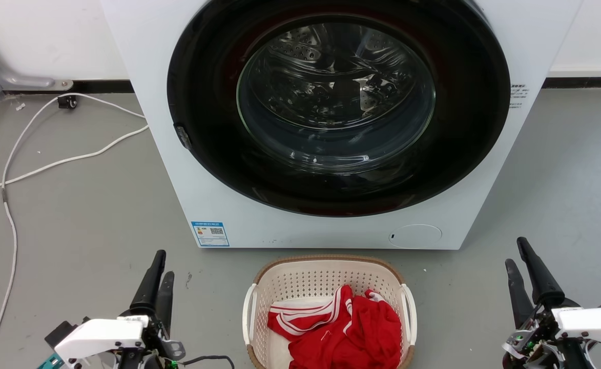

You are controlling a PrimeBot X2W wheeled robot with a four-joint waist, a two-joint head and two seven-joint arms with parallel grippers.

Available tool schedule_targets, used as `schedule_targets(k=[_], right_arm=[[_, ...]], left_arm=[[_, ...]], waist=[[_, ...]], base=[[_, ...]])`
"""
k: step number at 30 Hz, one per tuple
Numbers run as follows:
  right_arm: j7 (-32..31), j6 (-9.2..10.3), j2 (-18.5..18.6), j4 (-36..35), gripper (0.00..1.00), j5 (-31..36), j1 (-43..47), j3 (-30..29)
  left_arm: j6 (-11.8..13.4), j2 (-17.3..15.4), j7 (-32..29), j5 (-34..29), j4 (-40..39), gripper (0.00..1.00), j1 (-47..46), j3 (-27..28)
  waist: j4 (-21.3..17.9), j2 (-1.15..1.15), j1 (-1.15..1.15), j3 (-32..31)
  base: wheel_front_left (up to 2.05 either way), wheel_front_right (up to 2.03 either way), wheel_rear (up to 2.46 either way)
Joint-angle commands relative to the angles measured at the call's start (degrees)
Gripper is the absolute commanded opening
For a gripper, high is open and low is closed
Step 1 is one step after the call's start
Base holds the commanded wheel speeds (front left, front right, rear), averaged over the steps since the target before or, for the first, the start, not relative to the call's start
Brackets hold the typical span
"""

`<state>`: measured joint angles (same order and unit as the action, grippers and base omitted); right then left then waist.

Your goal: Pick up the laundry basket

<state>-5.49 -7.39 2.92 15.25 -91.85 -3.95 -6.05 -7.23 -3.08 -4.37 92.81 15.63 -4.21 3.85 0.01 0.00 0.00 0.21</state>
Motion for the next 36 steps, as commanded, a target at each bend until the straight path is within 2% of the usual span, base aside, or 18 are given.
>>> schedule_targets(k=[1, 7, 8, 23, 36], right_arm=[[0.69, -0.02, 0.19, -1.44, 1.0, 0.85, -0.74, 0.31], [2.72, -0.03, 1.08, -1.85, 1.0, 4.8, -0.51, 1.37], [3.58, -0.03, 1.48, -2.0, 1.0, 8.64, -0.54, 1.57], [7.15, -0.05, 0.31, -5.16, 1.0, 33.88, 0.05, 0.5], [8.33, -0.07, 0.06, -7.45, 1.0, 47.9, 1.17, 0.96]], left_arm=[[-0.11, -0.25, 0.66, -0.88, -1.28, 1.0, -1.69, -0.95], [-0.13, -0.22, 2.28, -5.33, -1.98, 1.0, -2.09, -2.46], [-0.13, -0.21, 3.02, -9.25, -2.45, 1.0, -2.2, -2.92], [0.52, -0.14, 6.45, -29.43, -4.57, 1.0, -2.39, -6.59], [1.51, -0.09, 8.85, -43.12, -4.47, 1.0, -2.88, -9.75]], waist=[[0.01, 0.0, 0.0, 0.01], [0.07, 0.0, 0.0, 0.02], [0.1, 0.0, 0.0, 0.03], [0.24, 0.0, 0.0, 0.09], [0.43, 0.0, 0.0, 0.0]], base=[[0.0, 0.0, 0.0], [0.0, 0.0, 0.0], [0.0, 0.0, 0.0], [0.0, 0.0, 0.0], [0.0, 0.0, 0.0]])
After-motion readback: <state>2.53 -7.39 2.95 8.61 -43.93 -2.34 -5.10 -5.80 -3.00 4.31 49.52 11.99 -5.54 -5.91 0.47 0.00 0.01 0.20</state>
